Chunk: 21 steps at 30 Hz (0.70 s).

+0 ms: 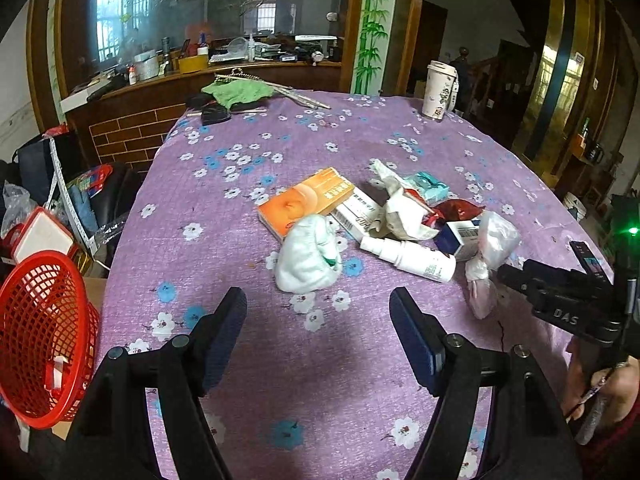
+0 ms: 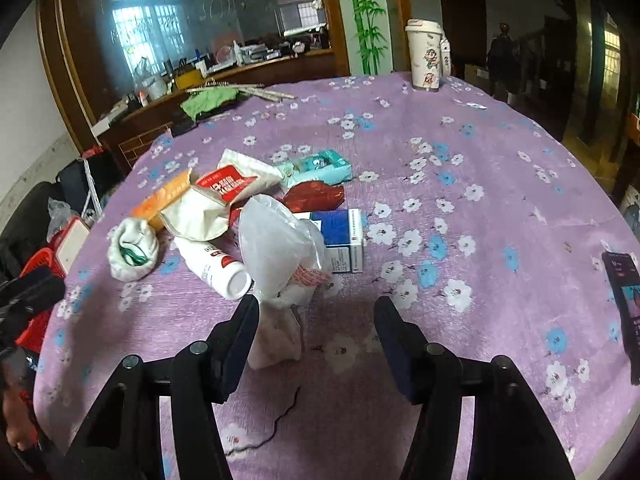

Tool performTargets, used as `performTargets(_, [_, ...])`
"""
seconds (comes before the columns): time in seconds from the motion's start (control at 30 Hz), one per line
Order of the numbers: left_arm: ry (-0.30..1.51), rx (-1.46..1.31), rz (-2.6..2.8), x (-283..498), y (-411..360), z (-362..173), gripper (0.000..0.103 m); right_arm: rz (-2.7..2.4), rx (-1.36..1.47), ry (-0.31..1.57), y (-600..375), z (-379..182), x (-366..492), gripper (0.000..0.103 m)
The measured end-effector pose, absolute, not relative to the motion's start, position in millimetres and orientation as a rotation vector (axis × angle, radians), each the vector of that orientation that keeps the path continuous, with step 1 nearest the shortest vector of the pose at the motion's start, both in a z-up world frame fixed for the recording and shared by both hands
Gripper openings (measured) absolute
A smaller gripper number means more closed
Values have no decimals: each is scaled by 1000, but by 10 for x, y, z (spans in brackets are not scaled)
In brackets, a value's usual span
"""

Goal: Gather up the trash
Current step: 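Grasp the white plastic bag with the right gripper, then grasp the white knit sock with the left gripper while the right gripper holds the plastic bag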

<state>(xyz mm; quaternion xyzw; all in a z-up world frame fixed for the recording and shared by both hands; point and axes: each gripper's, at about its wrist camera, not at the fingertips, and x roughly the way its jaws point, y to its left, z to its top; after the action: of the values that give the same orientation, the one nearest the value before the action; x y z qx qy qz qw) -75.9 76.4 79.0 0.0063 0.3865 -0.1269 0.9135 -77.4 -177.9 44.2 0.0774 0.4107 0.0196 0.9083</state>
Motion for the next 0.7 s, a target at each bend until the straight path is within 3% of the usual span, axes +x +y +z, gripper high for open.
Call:
performTargets(0.2, [814,-11,-248,-719,866,733,73,28,139,873,-1735,361,-573,62])
performTargets(0.4, [822,-8,-249,-691,864,709,73,72,152,886,-1676,324,-503,42])
performTargets(0.7, [836,-10,-251,-647,807,692,74,102,160,885,-1643,298,-460,42])
